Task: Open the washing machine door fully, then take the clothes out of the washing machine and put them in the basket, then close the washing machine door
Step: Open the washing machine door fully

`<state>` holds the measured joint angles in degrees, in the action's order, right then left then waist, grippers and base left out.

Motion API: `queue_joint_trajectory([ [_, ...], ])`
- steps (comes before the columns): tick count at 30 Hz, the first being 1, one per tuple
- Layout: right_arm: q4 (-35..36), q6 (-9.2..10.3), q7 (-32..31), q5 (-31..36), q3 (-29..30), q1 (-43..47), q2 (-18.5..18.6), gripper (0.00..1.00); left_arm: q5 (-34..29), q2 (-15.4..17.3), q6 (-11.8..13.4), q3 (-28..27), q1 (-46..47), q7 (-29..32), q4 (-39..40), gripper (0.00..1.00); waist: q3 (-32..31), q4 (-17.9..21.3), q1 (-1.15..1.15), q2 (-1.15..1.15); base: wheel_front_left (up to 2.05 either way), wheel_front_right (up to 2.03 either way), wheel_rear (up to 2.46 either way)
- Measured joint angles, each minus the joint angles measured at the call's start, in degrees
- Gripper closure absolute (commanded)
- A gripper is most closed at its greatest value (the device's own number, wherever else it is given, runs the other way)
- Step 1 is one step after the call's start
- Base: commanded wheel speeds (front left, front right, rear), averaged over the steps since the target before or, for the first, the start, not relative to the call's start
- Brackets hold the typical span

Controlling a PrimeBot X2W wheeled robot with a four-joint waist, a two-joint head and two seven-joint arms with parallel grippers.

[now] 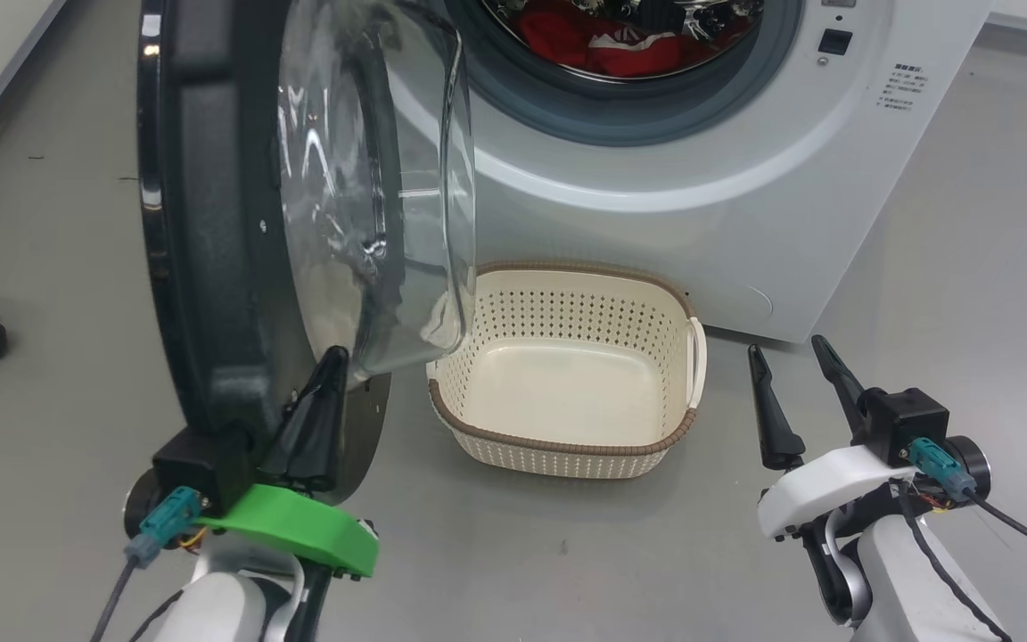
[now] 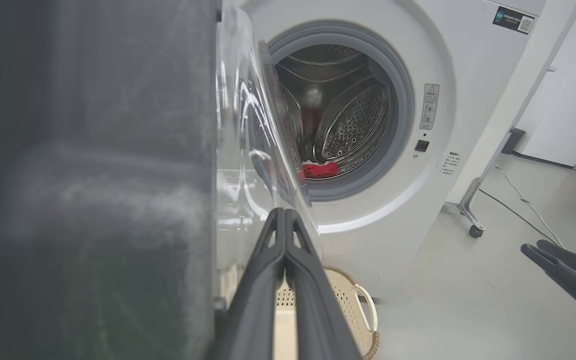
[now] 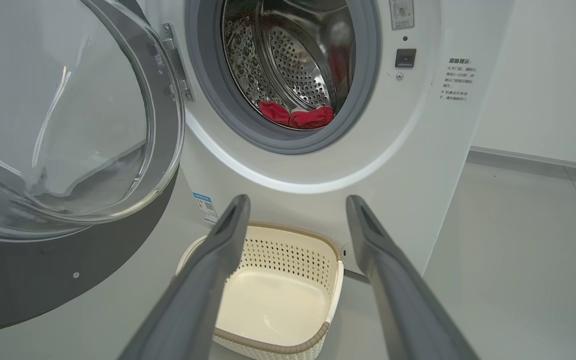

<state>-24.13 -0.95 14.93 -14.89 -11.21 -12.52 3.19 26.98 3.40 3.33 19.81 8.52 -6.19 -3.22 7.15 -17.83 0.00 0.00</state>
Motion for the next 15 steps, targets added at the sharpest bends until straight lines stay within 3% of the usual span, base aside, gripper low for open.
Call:
queue_joint_trajectory([
  [15, 0.42, -0.02, 0.0, 0.45, 0.11, 0.01, -0.01, 0.0, 2.27, 2.9, 2.19, -11.06, -0.65, -3.53, -1.92, 1.0, 0.13, 0.14, 0.0, 0.0, 0.0, 0.0, 0.0],
])
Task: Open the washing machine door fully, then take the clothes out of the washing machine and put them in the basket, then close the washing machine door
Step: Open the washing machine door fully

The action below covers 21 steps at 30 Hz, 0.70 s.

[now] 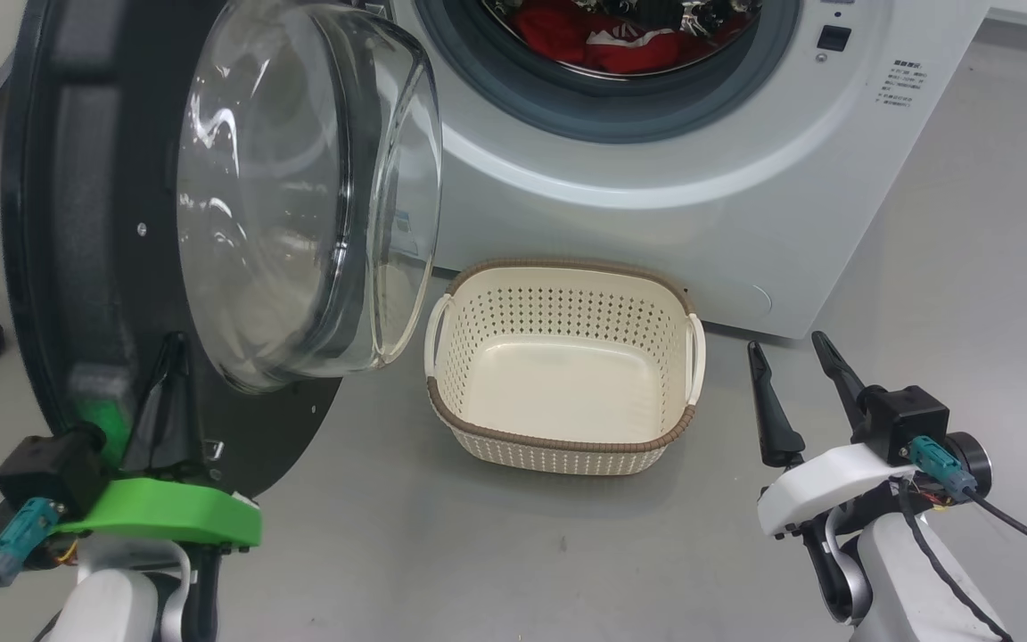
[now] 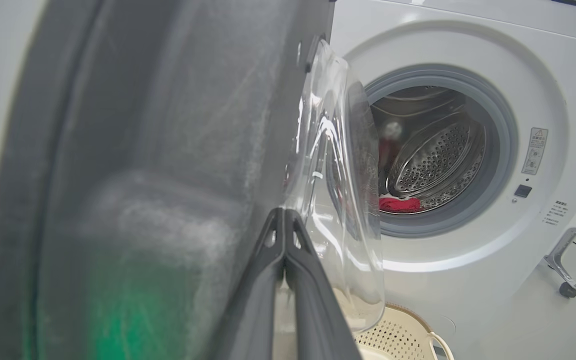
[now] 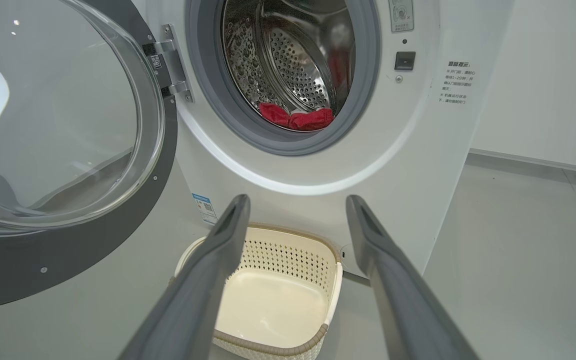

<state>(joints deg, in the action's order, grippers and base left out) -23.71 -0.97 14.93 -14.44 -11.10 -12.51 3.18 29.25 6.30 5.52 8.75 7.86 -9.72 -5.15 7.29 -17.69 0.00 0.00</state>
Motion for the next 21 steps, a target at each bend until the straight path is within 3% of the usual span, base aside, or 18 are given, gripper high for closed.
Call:
queue_joint_trajectory([
  [21, 3.55, 0.09, 0.0, 2.76, 1.96, -2.38, 0.08, 0.0, 3.55, 3.0, 0.41, -10.78, 3.97, -2.31, -4.78, 1.0, 5.18, 0.18, 0.0, 0.0, 0.0, 0.0, 0.0],
])
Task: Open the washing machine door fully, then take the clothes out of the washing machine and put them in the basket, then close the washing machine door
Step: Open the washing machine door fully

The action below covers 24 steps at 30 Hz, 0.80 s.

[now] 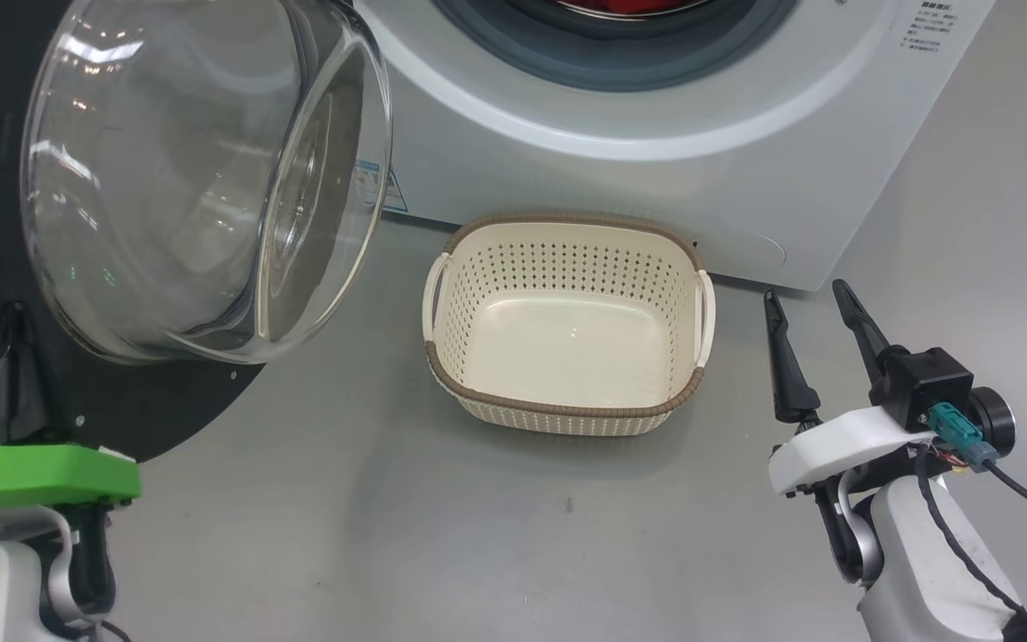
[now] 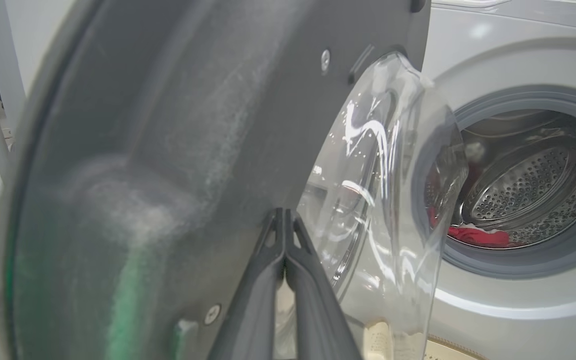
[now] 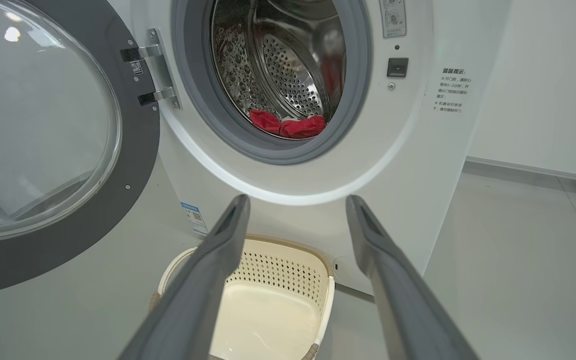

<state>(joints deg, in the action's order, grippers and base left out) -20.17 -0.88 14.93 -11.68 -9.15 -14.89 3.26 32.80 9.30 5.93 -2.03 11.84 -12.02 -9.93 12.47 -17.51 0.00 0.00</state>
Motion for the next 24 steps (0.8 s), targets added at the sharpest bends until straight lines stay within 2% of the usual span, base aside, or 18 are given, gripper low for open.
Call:
queue_joint_trajectory([
  [11, 0.71, 0.01, 0.0, 1.12, 0.86, -1.88, 0.25, 0.0, 1.49, 1.07, 0.12, -4.15, 4.11, -1.15, -4.66, 1.0, 3.13, -0.55, 0.0, 0.0, 0.0, 0.0, 0.0],
  [24, 0.82, -0.05, 0.0, 1.59, 1.46, -2.27, 0.26, 0.0, 1.25, 0.93, 0.14, -3.63, 5.14, -1.75, -6.47, 1.0, 3.68, -0.63, 0.0, 0.0, 0.0, 0.0, 0.0],
])
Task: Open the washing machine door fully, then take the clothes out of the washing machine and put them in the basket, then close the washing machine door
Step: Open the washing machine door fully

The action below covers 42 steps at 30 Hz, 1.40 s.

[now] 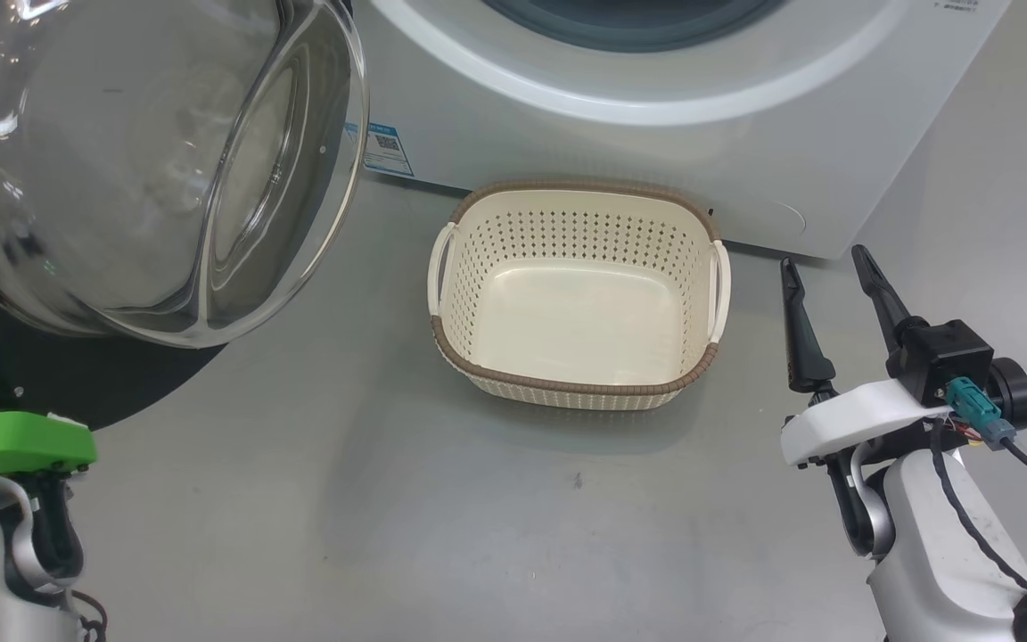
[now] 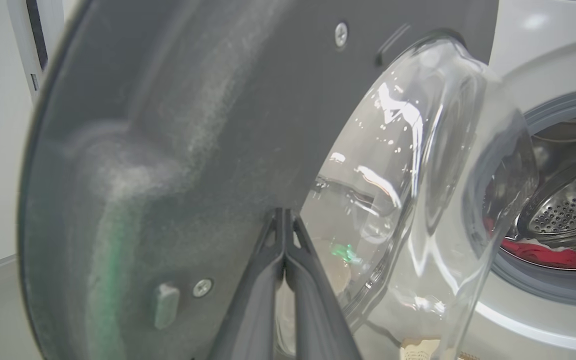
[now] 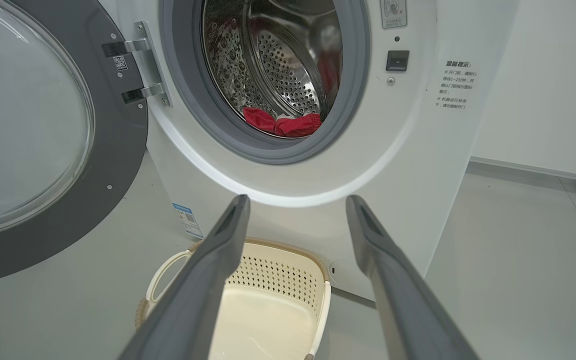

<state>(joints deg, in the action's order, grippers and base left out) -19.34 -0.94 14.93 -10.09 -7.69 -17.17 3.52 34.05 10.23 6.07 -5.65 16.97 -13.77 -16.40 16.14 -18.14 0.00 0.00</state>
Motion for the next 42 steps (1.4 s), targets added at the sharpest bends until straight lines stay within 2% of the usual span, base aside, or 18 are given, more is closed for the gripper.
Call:
queue_joint_trajectory([
  [12, -0.52, -0.75, 0.0, 0.0, 0.12, 0.47, -0.03, 0.0, -4.92, -0.53, -0.57, 4.32, -3.64, -0.43, 1.22, 1.0, -2.69, -0.08, 0.0, 0.0, 0.0, 0.0, 0.0],
  [27, -0.15, -1.03, 0.0, -0.26, -1.11, 4.35, -0.29, 0.0, -6.7, -1.25, -1.91, 8.45, -9.12, -0.38, 6.14, 1.0, -6.48, 0.83, 0.0, 0.0, 0.0, 0.0, 0.0],
  [28, -0.1, -1.14, 0.0, -0.35, -1.25, 4.61, -0.29, 0.0, -6.9, -1.27, -1.91, 8.82, -9.51, -0.19, 6.35, 0.93, -6.73, 1.01, 0.0, 0.0, 0.0, 0.0, 0.0],
  [29, 0.01, -1.19, 0.0, -0.4, -1.36, 4.9, -0.3, 0.0, -6.99, -1.32, -1.94, 9.22, -9.95, 0.1, 6.73, 0.73, -6.97, 1.22, 0.0, 0.0, 0.0, 0.0, 0.0],
  [30, 0.07, -1.19, 0.0, -0.48, -1.44, 5.14, -0.32, 0.0, -7.0, -1.42, -2.43, 9.76, -10.28, 0.4, 6.93, 0.68, -7.24, 1.44, 0.0, 0.0, 0.0, 0.0, 0.0],
  [31, 0.2, -1.19, 0.0, -0.51, -1.47, 5.38, -0.31, 0.0, -7.0, -1.54, -2.65, 10.34, -10.65, 0.92, 7.25, 0.54, -7.51, 1.65, 0.0, 0.0, 0.0, 0.0, 0.0],
  [32, 0.27, -1.19, 0.0, -0.57, -1.63, 5.57, -0.31, 0.0, -7.05, -1.65, -2.83, 10.84, -11.12, 1.14, 7.67, 0.1, -7.76, 1.9, 0.0, 0.0, 0.0, 0.0, 0.0],
  [33, 0.37, -1.19, 0.0, -0.87, -1.76, 5.81, -0.33, 0.0, -7.19, -1.7, -2.85, 11.37, -11.48, 1.32, 7.86, 0.0, -8.02, 2.16, 0.0, 0.0, 0.0, 0.0, 0.0],
  [42, 1.09, -0.94, 0.0, -3.54, -3.47, 7.47, -0.37, 0.0, -7.94, -2.13, -3.42, 14.68, -14.7, 4.14, 10.18, 0.0, -10.0, 5.22, 0.0, 0.0, 0.0, 0.0, 0.0],
])
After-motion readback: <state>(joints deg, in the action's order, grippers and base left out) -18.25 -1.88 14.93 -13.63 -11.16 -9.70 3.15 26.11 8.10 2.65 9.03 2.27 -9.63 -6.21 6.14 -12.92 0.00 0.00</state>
